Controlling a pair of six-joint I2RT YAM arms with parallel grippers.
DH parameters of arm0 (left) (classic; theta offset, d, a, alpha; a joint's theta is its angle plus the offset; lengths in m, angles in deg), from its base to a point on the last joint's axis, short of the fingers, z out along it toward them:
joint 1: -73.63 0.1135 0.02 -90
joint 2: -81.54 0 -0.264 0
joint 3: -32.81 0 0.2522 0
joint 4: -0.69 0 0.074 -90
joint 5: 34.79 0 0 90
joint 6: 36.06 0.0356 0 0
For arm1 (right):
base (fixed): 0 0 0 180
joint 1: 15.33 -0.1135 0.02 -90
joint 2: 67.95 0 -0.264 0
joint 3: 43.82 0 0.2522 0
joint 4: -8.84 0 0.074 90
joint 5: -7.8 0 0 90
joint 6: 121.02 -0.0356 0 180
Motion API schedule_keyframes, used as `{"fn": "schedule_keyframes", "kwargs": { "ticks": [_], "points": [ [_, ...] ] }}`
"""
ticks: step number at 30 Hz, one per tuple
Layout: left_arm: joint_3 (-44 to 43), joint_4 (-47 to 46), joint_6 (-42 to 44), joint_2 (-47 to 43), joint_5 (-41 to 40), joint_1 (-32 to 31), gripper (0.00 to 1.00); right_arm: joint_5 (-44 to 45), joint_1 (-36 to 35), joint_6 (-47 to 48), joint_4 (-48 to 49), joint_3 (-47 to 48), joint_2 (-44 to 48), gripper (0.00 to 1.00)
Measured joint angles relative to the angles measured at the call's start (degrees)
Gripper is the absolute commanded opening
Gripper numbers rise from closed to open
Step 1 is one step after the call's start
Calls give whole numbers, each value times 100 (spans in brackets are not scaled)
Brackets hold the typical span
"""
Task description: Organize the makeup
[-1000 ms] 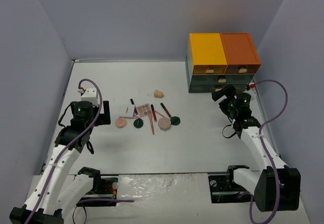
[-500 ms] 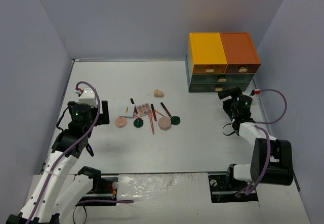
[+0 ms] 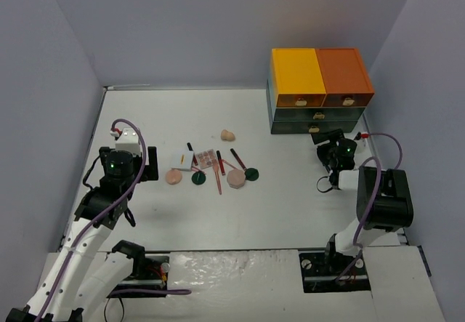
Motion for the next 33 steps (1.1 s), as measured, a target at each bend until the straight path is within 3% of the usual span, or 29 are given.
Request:
{"fn": "schedule_keyframes", "kwargs": {
  "ticks": [16, 33],
  "points": [
    [2, -4, 78, 11, -14, 0, 97, -543, 142, -433, 1520, 249, -1419, 61],
    [2, -53, 85, 76, -19, 0, 97, -1044, 381, -623, 1773, 641, -1810, 57]
  ]
}}
